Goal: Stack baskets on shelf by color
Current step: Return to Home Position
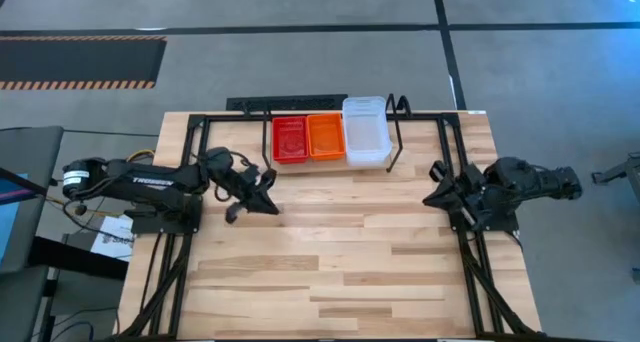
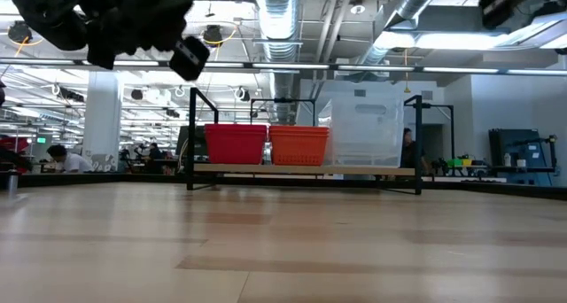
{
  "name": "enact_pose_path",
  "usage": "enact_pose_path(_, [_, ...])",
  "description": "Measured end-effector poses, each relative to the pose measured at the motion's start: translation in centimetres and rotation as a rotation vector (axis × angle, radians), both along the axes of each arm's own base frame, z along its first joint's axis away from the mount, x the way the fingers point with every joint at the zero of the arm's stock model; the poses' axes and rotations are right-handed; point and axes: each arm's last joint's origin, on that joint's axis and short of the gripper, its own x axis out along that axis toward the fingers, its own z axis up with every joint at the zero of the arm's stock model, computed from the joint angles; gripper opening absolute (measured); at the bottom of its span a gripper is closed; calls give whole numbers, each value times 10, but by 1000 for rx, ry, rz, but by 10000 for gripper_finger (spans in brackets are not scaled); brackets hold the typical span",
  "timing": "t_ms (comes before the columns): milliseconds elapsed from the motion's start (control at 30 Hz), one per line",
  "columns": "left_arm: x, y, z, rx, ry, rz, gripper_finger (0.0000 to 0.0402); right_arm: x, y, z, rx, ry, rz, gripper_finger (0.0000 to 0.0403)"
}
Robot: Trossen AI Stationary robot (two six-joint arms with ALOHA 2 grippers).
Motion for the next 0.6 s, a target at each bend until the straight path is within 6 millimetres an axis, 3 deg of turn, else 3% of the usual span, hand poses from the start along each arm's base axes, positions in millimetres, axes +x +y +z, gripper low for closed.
enact_pose_path(100, [-7,5,7,21,-41,-51,0,-8,-1,-15,18,-96,3,41])
enact_pose_path(200, [-16,6,9,16,-26,-53,0,-3,0,-27,17,-57,9,40])
enact_pose_path(267, [-24,3,7,19,-39,-50,0,-3,0,-24,18,-58,6,41])
enact_pose_path(467, [-66,-15,-20,-26,-121,81,0,-3,-2,-25,34,-47,-21,41])
enact_pose_path(600, [-84,-27,-26,-49,-196,63,0,-3,-3,-26,32,-42,-31,40])
